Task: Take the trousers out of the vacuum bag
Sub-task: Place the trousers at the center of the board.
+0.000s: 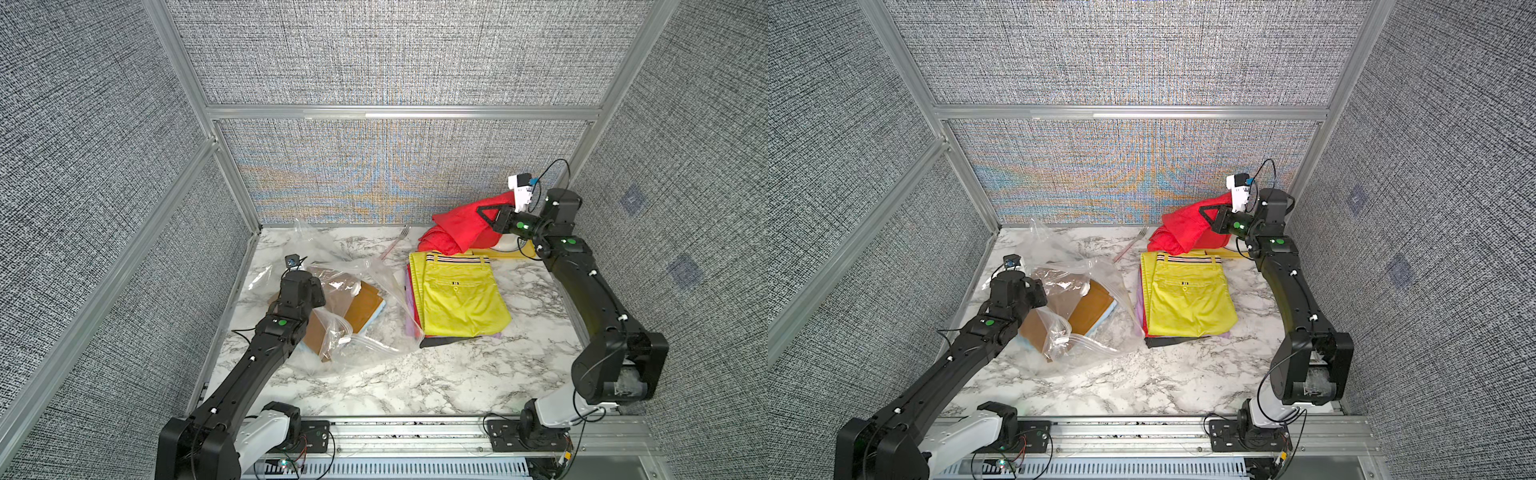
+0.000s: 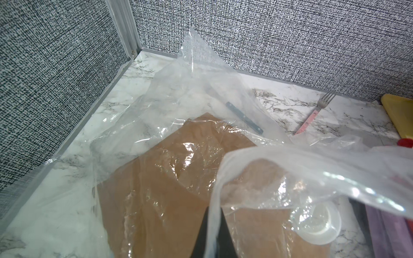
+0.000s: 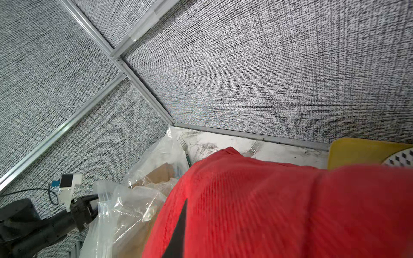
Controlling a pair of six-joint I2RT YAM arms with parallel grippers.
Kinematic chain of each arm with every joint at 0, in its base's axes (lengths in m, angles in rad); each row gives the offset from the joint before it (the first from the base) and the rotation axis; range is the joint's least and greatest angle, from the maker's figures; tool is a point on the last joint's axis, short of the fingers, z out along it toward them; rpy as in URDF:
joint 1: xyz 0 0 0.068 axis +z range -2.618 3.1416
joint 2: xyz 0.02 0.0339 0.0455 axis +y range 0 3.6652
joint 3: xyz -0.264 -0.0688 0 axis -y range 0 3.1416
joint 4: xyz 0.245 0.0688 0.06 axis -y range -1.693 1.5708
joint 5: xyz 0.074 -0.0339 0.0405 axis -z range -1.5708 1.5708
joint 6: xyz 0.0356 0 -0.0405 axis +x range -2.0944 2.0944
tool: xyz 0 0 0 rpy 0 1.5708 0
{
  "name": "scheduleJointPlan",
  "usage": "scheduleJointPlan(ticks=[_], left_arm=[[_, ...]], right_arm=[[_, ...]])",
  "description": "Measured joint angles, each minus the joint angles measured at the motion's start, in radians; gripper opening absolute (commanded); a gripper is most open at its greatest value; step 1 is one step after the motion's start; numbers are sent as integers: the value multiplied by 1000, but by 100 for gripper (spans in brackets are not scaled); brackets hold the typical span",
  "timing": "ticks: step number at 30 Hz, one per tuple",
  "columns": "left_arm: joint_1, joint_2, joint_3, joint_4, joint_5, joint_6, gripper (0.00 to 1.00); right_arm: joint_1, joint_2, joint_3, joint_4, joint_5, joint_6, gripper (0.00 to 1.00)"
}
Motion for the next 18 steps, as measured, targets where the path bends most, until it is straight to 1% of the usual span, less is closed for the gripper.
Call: scheduleJointPlan(ticks=[4,8,14,18], left_arm=[[1,0,0,0,0,-1,0],[2,2,0,0,0,-1,0],[2,4,-7,2,1,-1,0],[2,2,-16,4,1,0,0]], right_arm=[[-1,-11,-67,29,-38,32,0],[-3,-65,-156,43,-36,55,0],[2,-151,-275,50,12,80,0],[27,-212,-361,41,95,127,0]])
